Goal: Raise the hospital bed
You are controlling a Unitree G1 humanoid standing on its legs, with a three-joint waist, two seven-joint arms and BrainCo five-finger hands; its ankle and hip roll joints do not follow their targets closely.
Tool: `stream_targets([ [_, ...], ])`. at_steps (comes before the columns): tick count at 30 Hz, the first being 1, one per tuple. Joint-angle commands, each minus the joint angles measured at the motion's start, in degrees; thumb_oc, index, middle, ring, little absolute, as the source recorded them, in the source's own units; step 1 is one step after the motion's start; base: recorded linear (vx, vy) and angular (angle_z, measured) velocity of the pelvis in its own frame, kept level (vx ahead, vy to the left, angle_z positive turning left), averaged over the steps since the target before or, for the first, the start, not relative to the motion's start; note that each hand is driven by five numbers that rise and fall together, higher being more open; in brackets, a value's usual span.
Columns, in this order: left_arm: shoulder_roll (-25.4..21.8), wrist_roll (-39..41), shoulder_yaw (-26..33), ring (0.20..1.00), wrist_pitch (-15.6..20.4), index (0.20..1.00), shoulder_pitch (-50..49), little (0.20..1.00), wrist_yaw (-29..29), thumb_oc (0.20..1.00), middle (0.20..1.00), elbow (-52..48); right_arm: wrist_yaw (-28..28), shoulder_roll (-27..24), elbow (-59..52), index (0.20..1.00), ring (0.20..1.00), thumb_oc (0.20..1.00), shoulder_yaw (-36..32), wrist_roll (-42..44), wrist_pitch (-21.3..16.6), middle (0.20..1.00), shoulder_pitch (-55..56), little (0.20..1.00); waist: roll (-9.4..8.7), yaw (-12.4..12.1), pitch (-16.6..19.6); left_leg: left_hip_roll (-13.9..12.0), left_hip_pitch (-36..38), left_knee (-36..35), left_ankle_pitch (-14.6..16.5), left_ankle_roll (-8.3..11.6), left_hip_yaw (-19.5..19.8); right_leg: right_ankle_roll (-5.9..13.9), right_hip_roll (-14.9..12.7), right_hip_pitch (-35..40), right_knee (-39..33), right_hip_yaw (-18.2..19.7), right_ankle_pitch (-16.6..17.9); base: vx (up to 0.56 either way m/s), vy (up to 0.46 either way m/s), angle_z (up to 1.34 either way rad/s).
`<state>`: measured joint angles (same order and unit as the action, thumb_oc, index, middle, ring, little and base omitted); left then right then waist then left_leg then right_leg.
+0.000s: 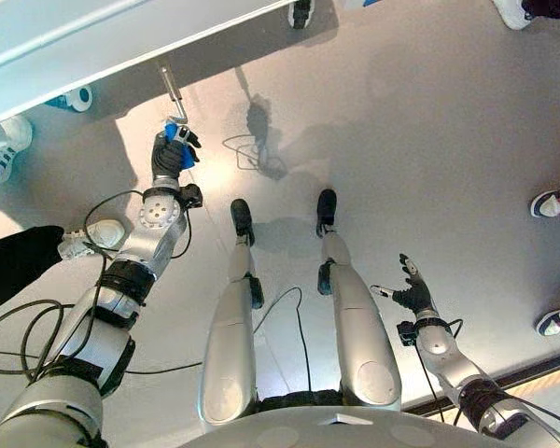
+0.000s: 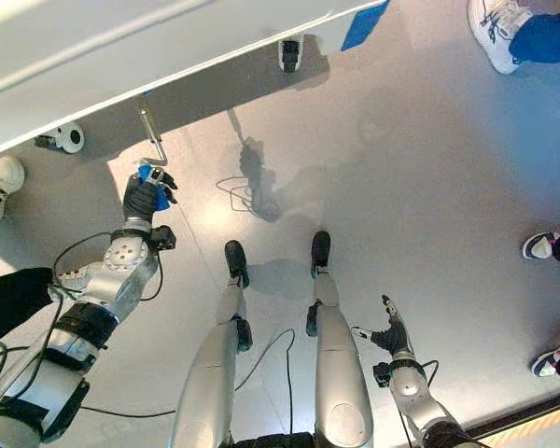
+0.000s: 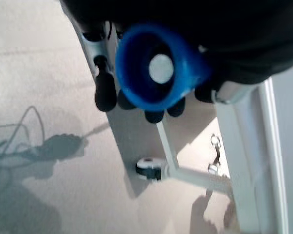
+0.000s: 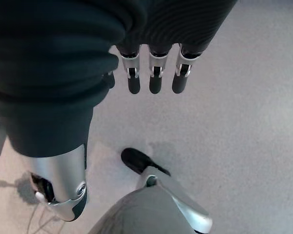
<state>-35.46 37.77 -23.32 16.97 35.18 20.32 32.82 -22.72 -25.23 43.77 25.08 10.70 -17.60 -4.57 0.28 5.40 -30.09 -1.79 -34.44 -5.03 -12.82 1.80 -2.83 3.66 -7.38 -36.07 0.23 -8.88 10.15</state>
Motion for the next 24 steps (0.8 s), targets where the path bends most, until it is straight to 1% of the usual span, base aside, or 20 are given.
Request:
stream_targets([
  [1, -5.5, -1.4, 6.7, 0.2, 6.2, 0.2, 3.3, 0.2, 1.2, 0.2, 0.2, -1.7, -1.2, -1.3, -0.2, 1.0, 1.0, 1.0, -1.9, -0.8, 0.2, 1.0, 3.5, 1.0, 0.36, -0.4, 0.3, 1.6, 2.8, 1.8, 2.7, 1.38, -1.5, 4.54, -3.0, 0.2, 5.8, 0.9, -2.7, 0.01, 0.036, 0.23],
  [2, -6.1, -1.2, 7.1, 0.2, 6.0, 0.2, 2.9, 0.2, 1.0, 0.2, 0.2, -1.2, -1.1, -1.2, -0.1, 1.0, 1.0, 1.0, -1.8, -0.8, 0.2, 1.0, 3.6, 1.0, 0.07, -0.6, 0.3, 1.8, 2.2, 2.1, 2.8, 1.31, -1.3, 4.59, -3.1, 0.2, 5.7, 0.6, -2.8, 0.01, 0.033, 0.18],
  [4, -6.1, -1.2, 7.1, 0.2, 6.0, 0.2, 2.9, 0.2, 1.0, 0.2, 0.2, -1.1, -1.1, -1.2, -0.1, 1.0, 1.0, 1.0, -1.8, -0.8, 0.2, 1.0, 3.6, 1.0, 0.06, -0.6, 0.3, 1.8, 2.2, 2.1, 2.8, 1.31, -1.3, 4.59, -3.1, 0.2, 5.7, 0.5, -2.8, 0.0, 0.028, 0.18],
  [5, -6.8, -1.3, 7.5, 0.2, 5.5, 0.2, 2.7, 0.2, 0.9, 0.2, 0.2, 1.2, -1.2, -1.1, 0.3, 1.0, 1.0, 1.0, -1.6, -0.9, 0.2, 1.0, 3.5, 1.0, -0.5, -1.0, 0.3, 1.9, 1.4, 2.4, 2.9, 1.19, -1.1, 4.64, -3.3, -0.1, 5.7, 0.2, -2.8, 0.0, 0.031, 0.13],
  [10, -7.1, -0.9, 7.9, 0.2, 4.7, 0.2, 2.7, 0.2, 0.7, 0.2, 0.2, 5.9, -1.1, -1.0, 0.6, 1.0, 1.0, 1.0, -1.3, -0.5, 0.0, 1.0, 3.4, 1.0, -1.32, -1.2, 0.3, 2.0, 0.3, 2.9, 3.1, 1.09, -1.0, 4.85, -3.6, -0.4, 5.3, -0.1, -2.6, 0.01, 0.018, 0.03],
  [12, -7.5, -1.0, 7.9, 0.2, 4.3, 0.2, 3.5, 0.2, 0.4, 0.2, 0.2, 8.8, -1.0, -1.0, 0.6, 1.0, 1.0, 1.0, -1.1, -0.2, -0.2, 1.0, 3.3, 1.0, -1.77, -1.2, 0.3, 2.0, -0.3, 3.2, 3.2, 1.07, -0.8, 4.86, -3.7, -0.7, 5.2, -0.1, -2.6, 0.0, 0.0, 0.0],
  [13, -7.5, -0.9, 7.8, 0.2, 3.6, 0.2, 4.3, 0.2, 0.1, 0.2, 0.2, 12.1, -1.0, -0.9, 0.8, 1.0, 1.0, 1.0, -0.8, 0.1, -0.3, 1.0, 2.9, 1.0, -2.12, -1.1, 0.3, 2.0, -0.9, 3.2, 3.3, 1.09, -0.8, 4.94, -3.8, -0.9, 5.0, -0.2, -2.5, 0.0, 0.0, 0.0],
  [16, -7.6, -1.3, 7.5, 0.2, 3.3, 0.2, 5.0, 0.2, 0.1, 0.2, 0.2, 13.8, -1.0, -0.8, 0.8, 1.0, 1.0, 1.0, -0.5, 0.3, -0.5, 1.0, 2.7, 1.0, -2.42, -1.1, 0.3, 2.0, -1.3, 3.3, 3.4, 1.08, -0.9, 4.92, -3.8, -1.3, 5.0, -0.2, -2.5, 0.0, 0.022, 0.04],
  [17, -7.8, -1.5, 7.4, 0.2, 3.1, 0.2, 5.4, 0.2, 0.0, 0.2, 0.2, 15.0, -1.0, -0.8, 0.7, 1.0, 1.0, 1.0, -0.3, 0.4, -0.5, 1.0, 2.6, 1.0, -2.69, -1.0, 0.3, 1.9, -1.6, 3.4, 3.4, 1.08, -0.9, 4.98, -3.8, -1.5, 5.0, -0.2, -2.4, 0.01, 0.013, 0.07],
  [18, -7.8, -2.0, 7.1, 0.2, 2.3, 0.2, 7.0, 0.2, -0.1, 0.2, 0.2, 19.1, -1.0, -0.7, 0.6, 1.0, 1.0, 1.0, 0.3, 0.7, -0.8, 1.0, 2.2, 1.0, -3.25, -0.8, 0.3, 1.9, -2.2, 3.4, 3.5, 1.06, -0.9, 4.99, -3.7, -2.0, 4.8, 0.0, -2.4, 0.02, 0.022, 0.07],
  [20, -7.4, -2.5, 6.6, 0.2, 1.3, 0.2, 9.4, 0.2, -0.3, 0.2, 0.2, 23.7, -1.0, -0.5, -0.1, 1.0, 1.0, 1.0, 1.1, 1.2, -1.3, 1.0, 1.8, 1.0, -3.98, -0.4, 0.3, 1.7, -3.1, 3.3, 3.4, 1.1, -1.1, 5.01, -3.6, -2.8, 4.7, 0.2, -2.5, 0.03, 0.021, 0.06],
  [21, -7.4, -2.5, 6.5, 0.2, 1.3, 0.2, 9.5, 0.2, -0.3, 0.2, 0.2, 23.8, -1.0, -0.5, -0.1, 1.0, 1.0, 1.0, 1.1, 1.2, -1.3, 1.0, 1.8, 1.0, -3.99, -0.4, 0.3, 1.7, -3.1, 3.3, 3.4, 1.1, -1.1, 5.01, -3.6, -2.9, 4.7, 0.2, -2.5, 0.02, 0.022, 0.07],
  [24, -7.1, -4.2, 5.6, 0.2, 0.1, 0.2, 12.2, 0.2, -0.1, 0.2, 0.2, 28.3, -1.1, -0.2, -0.5, 1.0, 1.0, 1.0, 2.1, 1.7, -1.7, 1.0, 1.2, 1.0, -4.71, 0.2, 0.3, 1.6, -3.9, 3.1, 3.4, 1.04, -1.3, 5.05, -3.4, -3.9, 4.5, 0.6, -2.3, 0.02, 0.017, 0.05],
])
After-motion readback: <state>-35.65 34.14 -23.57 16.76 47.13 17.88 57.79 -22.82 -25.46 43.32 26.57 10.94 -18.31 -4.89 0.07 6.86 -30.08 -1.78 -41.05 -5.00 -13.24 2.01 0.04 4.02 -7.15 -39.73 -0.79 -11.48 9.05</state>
